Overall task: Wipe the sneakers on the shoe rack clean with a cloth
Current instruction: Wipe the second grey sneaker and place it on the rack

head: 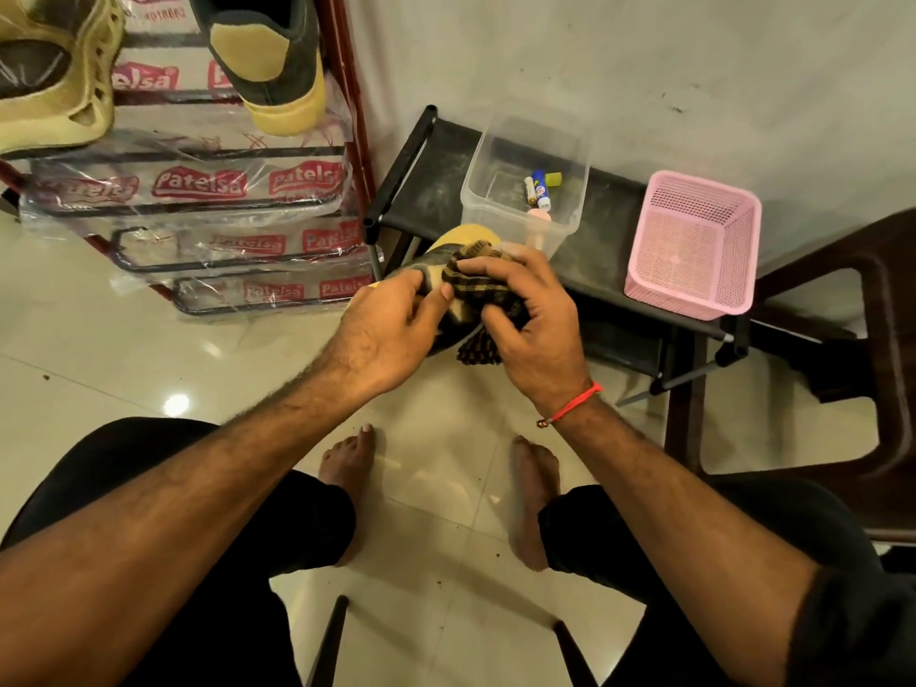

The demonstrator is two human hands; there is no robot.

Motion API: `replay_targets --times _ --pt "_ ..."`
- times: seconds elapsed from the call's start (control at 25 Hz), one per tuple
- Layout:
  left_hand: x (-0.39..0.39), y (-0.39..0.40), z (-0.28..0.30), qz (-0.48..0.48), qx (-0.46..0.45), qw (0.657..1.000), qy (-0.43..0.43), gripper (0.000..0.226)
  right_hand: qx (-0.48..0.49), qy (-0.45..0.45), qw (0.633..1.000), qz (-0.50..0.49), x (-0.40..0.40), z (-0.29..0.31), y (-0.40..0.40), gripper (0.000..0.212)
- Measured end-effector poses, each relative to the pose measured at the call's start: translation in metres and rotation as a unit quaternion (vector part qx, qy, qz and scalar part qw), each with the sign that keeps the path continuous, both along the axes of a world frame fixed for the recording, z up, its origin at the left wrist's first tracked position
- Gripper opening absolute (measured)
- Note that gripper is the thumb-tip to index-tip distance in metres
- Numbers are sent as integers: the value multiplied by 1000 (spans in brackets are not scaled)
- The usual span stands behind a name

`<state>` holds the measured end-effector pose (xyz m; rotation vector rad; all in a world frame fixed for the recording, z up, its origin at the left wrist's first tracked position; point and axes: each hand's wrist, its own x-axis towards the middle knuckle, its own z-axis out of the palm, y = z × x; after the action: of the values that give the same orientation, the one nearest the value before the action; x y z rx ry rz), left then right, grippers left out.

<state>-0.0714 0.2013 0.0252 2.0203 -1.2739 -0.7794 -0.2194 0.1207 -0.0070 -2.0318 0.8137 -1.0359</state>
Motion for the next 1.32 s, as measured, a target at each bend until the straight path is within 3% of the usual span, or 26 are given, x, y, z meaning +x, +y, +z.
replay_targets --times 0.08,0.2,0.4,0.48,0.56,0.64,0.72,0.88,1.08,1.2,1.32 --pt "-2 2 1 -30 6 995 -92 27 -15 4 1000 2 1 0 2 44" --pt "-5 5 -2 -51 -10 991 -125 27 -11 -10 1000 -12 1 6 2 42" --pt "-3 9 4 -120 -151 981 -18 41 -23 -98 995 -29 -4 33 -1 41" --pt "-4 9 7 -74 -182 980 25 54 -41 -118 992 -14 -6 44 1 42" --pt "-5 7 9 9 -202 967 153 55 -59 -115 992 3 -4 50 6 41" --pt "-3 4 10 69 -198 940 268 49 -59 -98 993 16 0 51 12 40" --pt "-3 3 10 95 -180 924 323 41 -63 -68 995 24 3 50 12 40" --pt "-5 0 5 172 -139 905 363 26 -169 80 982 36 0 44 0 46" --pt "28 -3 8 325 -77 873 356 41 -118 146 976 107 -2 25 20 37" --pt "26 2 7 262 -43 904 336 28 -116 143 975 121 0 29 21 34" --pt "12 2 4 174 -35 923 342 19 -142 97 985 25 9 45 -1 35"
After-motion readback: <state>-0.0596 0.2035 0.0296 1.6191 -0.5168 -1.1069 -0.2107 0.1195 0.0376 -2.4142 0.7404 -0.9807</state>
